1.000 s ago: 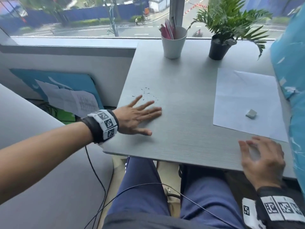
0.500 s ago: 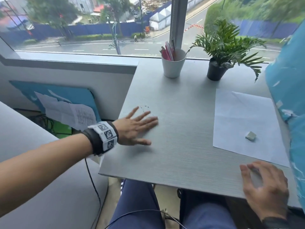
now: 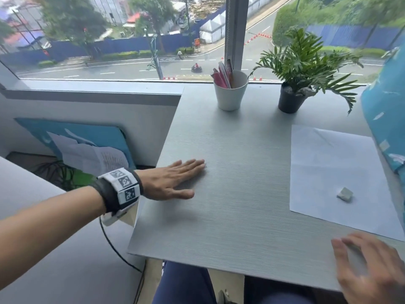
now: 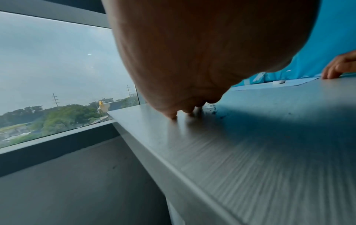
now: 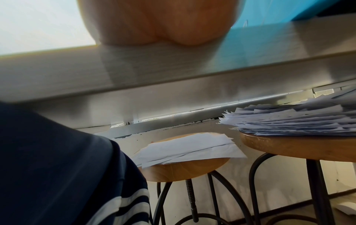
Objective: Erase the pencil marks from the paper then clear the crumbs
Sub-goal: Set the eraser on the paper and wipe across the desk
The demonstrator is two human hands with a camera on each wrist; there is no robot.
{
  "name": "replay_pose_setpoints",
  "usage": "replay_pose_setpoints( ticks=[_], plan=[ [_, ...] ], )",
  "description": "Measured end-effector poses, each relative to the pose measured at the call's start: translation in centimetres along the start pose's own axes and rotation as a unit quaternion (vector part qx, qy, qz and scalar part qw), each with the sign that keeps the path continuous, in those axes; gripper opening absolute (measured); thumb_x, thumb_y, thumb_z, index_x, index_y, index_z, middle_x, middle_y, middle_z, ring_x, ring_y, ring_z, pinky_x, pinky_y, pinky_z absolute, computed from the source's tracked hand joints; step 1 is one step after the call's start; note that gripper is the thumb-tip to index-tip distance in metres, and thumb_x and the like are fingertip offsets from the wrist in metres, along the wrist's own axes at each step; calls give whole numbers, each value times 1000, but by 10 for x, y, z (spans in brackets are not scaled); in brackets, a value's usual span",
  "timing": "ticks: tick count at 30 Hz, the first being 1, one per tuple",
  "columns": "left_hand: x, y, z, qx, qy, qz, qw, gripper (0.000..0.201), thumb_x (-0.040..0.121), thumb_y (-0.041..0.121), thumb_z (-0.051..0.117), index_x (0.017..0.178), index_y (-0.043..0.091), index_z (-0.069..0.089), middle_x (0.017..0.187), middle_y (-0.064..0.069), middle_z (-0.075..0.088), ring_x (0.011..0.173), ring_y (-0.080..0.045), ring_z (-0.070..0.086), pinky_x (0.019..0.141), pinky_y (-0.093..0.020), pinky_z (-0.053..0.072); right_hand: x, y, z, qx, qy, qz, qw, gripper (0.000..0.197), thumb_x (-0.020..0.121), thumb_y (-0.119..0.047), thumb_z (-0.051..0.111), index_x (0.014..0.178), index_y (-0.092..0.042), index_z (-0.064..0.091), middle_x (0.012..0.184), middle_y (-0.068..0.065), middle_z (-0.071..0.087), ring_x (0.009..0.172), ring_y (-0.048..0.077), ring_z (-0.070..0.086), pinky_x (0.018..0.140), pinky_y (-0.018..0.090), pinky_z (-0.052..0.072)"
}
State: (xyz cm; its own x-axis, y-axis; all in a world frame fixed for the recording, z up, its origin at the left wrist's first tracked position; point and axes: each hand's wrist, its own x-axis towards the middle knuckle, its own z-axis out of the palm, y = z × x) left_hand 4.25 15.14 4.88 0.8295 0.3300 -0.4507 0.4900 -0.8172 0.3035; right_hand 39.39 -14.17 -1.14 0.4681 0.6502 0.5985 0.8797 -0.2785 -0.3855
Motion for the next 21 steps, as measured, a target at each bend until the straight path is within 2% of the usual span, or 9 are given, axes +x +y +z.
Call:
replay_pose_setpoints(
  ticks=[3, 6, 11, 14, 17, 21],
  plan=[
    [7, 3, -16, -17, 56, 9, 998, 87, 92, 75, 16, 157, 26, -16, 163, 11, -24, 148, -4, -22, 122, -35, -12, 2, -2, -2, 1, -11, -1, 1000, 34, 88, -33, 63, 80, -1, 72, 90, 18, 72, 80, 38, 62, 82, 42, 47],
    [46, 9, -43, -11, 77, -4, 997, 87, 93, 72, 19, 158, 24, -13, 164, 7, -21, 149, -5, -22, 123, -37, -12, 2, -2, -3, 1, -17, 1, 1000, 35, 89, -34, 62, 81, 0, 72, 90, 19, 72, 82, 39, 62, 83, 42, 47],
    [130, 40, -62, 43, 22, -5, 999, 84, 97, 68, 22, 159, 21, -8, 165, 3, -17, 151, -12, -16, 123, -44, -9, 2, -2, 1, -1, -12, 14, 1000, 34, 88, -33, 65, 80, -1, 72, 90, 18, 72, 82, 38, 62, 83, 41, 46],
    [152, 58, -55, 6, -17, -45, 999, 87, 96, 71, 23, 159, 20, -10, 165, 2, -20, 151, -15, -18, 123, -48, -6, 1, -3, 0, -5, -7, 18, 1000, 33, 87, -33, 66, 81, -2, 73, 92, 17, 72, 85, 37, 63, 85, 40, 46],
    [136, 62, -47, -22, -9, -94, 995, 93, 94, 73, 24, 158, 17, -14, 163, -1, -25, 150, -16, -21, 123, -47, -6, 1, -2, 0, -6, -10, 17, 1000, 32, 87, -33, 66, 82, -3, 73, 94, 16, 72, 86, 36, 63, 85, 41, 46],
    [60, 60, -26, -11, 23, -146, 989, 94, 93, 73, 26, 157, 18, -15, 163, 1, -24, 150, -13, -21, 123, -41, -9, 0, -2, -15, 27, -14, 12, 999, 32, 87, -35, 65, 82, -5, 72, 91, 15, 71, 86, 33, 61, 84, 41, 45]
  ],
)
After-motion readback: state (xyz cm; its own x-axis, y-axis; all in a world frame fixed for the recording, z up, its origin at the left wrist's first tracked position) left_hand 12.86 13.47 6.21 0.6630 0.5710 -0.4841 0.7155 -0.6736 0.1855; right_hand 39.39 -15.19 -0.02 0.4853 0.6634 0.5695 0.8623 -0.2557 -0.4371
